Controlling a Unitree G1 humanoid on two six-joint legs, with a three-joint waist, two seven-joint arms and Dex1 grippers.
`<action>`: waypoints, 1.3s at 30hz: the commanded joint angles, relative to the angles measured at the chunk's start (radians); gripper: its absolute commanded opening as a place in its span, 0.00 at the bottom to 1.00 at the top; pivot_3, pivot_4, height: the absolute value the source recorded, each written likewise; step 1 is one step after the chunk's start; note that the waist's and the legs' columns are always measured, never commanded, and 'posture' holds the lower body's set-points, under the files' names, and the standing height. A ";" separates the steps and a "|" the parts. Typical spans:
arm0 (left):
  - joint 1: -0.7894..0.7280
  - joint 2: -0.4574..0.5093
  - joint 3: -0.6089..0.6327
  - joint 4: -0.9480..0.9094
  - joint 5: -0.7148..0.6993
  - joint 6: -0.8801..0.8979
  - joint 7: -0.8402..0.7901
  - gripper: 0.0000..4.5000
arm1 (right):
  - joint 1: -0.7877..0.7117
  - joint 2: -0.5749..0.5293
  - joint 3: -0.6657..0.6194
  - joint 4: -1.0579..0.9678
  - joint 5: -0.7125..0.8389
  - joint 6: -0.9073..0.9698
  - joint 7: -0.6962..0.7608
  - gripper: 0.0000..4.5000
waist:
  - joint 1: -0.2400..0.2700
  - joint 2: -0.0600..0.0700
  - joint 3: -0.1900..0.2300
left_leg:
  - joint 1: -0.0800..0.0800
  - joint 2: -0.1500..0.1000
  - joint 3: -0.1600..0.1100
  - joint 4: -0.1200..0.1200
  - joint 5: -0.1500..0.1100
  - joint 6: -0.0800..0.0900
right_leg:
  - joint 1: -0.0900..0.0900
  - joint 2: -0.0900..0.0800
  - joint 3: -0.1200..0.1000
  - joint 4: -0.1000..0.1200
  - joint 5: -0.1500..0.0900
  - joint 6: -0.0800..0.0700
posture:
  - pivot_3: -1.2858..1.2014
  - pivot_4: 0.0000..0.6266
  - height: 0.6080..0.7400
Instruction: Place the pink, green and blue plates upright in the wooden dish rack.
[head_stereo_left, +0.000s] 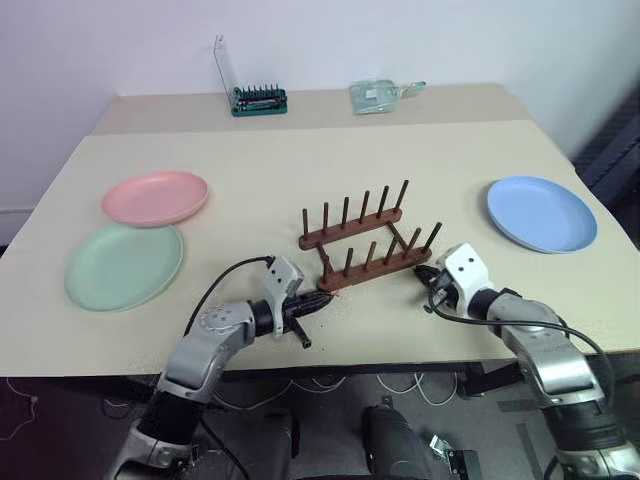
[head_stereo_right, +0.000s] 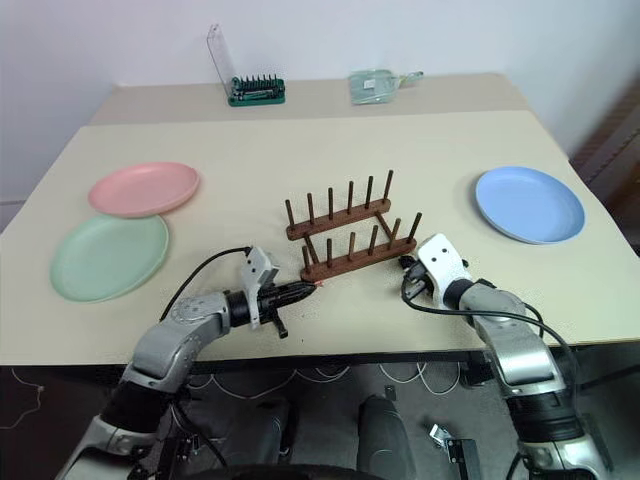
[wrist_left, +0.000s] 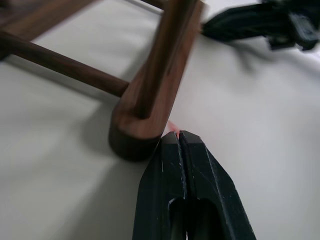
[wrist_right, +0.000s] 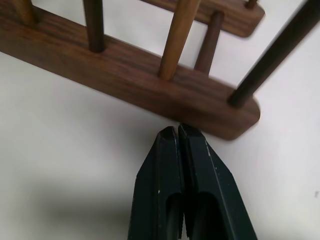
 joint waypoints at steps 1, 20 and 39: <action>-0.026 -0.012 0.023 0.083 0.085 -0.092 0.106 0.00 | -0.054 0.028 0.007 0.074 -0.051 -0.035 -0.054 0.01 | 0.000 0.000 0.000 | 0.000 0.000 0.000 0.000 0.000 0.000 | 0.000 0.000 0.000 0.000 0.000 0.000 | 0.52 0.24 1.00; 0.002 0.053 0.051 0.131 0.106 -0.181 0.098 0.00 | -0.074 0.056 0.007 0.073 -0.034 -0.125 0.030 0.01 | -0.008 0.001 -0.001 | 0.002 0.000 0.000 -0.002 0.000 0.000 | 0.000 0.000 0.000 0.001 0.000 0.000 | 0.52 0.24 1.00; 0.038 0.291 0.650 -0.001 -0.299 0.016 0.165 0.63 | -0.070 -0.055 -0.067 -0.136 0.182 -0.077 0.262 0.00 | 0.003 0.000 0.000 | -0.004 0.001 -0.002 -0.001 -0.001 0.001 | -0.004 0.000 -0.001 0.000 -0.002 -0.001 | 0.52 0.24 1.00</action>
